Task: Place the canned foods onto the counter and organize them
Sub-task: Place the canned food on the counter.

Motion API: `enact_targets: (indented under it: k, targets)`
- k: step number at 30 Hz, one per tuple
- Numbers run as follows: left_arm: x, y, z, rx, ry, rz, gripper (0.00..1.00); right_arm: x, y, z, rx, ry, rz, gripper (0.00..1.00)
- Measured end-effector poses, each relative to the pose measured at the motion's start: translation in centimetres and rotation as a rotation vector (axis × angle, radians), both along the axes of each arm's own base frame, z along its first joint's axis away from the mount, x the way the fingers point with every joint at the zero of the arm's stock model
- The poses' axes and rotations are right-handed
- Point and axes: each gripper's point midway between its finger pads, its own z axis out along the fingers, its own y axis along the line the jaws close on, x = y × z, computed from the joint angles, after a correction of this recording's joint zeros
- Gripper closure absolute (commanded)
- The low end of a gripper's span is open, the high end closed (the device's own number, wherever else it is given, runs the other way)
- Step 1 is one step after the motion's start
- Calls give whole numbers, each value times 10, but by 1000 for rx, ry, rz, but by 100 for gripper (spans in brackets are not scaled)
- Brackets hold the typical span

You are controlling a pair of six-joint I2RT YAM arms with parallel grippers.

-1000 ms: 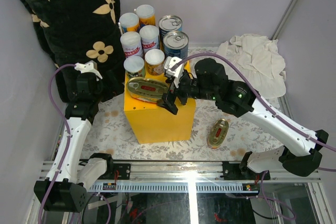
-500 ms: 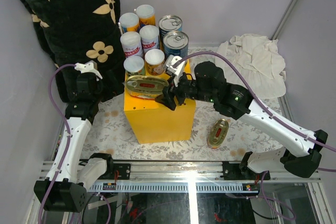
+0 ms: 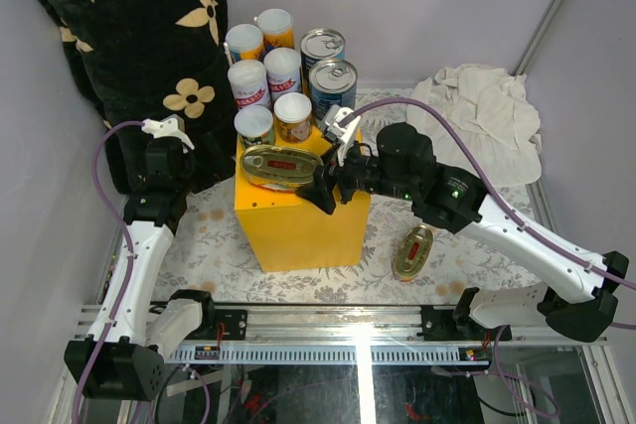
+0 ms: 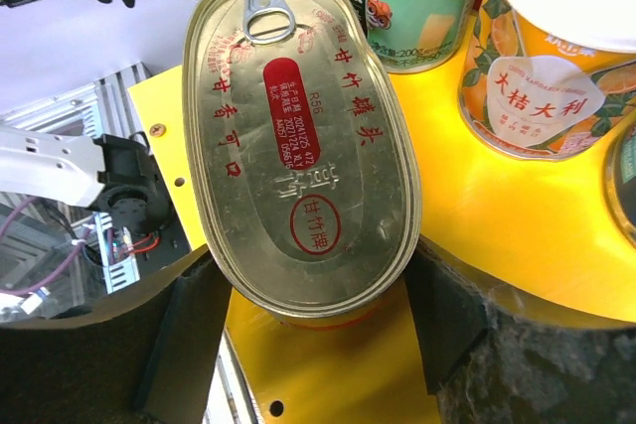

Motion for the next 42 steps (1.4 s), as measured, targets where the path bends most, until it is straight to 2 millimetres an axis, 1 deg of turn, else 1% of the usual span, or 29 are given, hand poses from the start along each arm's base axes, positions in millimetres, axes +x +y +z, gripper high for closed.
enact_targets:
  k: [5, 15, 17, 20, 24, 33, 42]
  targets:
    - [0, 0, 0, 0, 0, 0, 0, -6, 3, 1, 5, 11, 3, 11]
    - [0, 0, 0, 0, 0, -1, 1, -18, 7, 1, 6, 19, 11, 10]
    - [0, 0, 0, 0, 0, -1, 0, -19, 7, 1, 6, 22, 8, 12]
    - [0, 0, 0, -1, 0, -1, 0, -21, 6, 2, 7, 26, 4, 20]
    - [0, 0, 0, -1, 0, -1, 0, -24, 6, 1, 6, 35, 6, 26]
    - [0, 0, 0, -1, 0, -2, 0, -31, 7, 2, 6, 43, 18, 27]
    - [0, -1, 0, -4, 0, -7, 0, -24, 5, 1, 2, 37, -28, 28]
